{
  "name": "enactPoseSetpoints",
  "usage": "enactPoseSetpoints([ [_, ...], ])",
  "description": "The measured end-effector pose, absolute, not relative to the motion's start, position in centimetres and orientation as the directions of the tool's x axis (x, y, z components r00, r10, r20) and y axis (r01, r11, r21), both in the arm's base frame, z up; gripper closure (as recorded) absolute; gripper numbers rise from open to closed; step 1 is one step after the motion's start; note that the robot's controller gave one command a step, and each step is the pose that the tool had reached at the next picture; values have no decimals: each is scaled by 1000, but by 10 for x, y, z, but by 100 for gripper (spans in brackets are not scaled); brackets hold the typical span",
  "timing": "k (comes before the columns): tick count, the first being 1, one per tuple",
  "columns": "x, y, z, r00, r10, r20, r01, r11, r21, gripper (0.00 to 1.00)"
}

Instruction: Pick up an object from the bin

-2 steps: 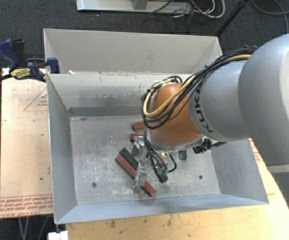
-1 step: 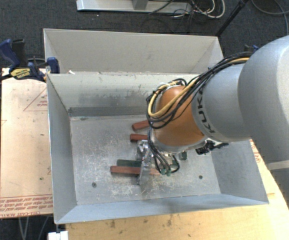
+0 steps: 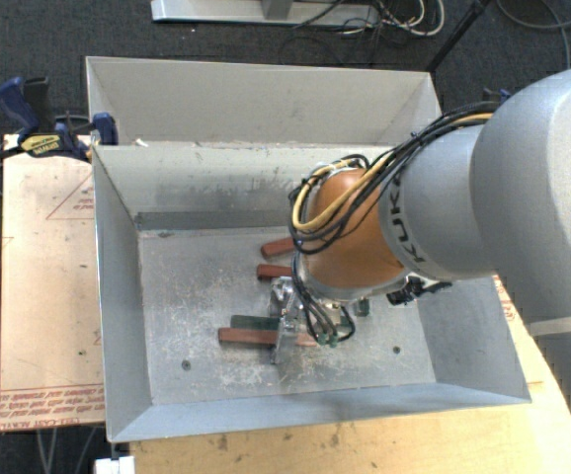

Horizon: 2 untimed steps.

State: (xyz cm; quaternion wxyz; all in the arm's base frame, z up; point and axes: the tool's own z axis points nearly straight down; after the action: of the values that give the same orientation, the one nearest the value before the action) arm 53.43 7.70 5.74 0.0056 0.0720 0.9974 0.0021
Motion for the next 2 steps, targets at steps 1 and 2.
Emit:
enactPoseSetpoints([
  [1,534,77,60,-990,144,-7,144,990,4,100],
  [2,533,77,68,-989,145,-3,145,989,3,100],
])
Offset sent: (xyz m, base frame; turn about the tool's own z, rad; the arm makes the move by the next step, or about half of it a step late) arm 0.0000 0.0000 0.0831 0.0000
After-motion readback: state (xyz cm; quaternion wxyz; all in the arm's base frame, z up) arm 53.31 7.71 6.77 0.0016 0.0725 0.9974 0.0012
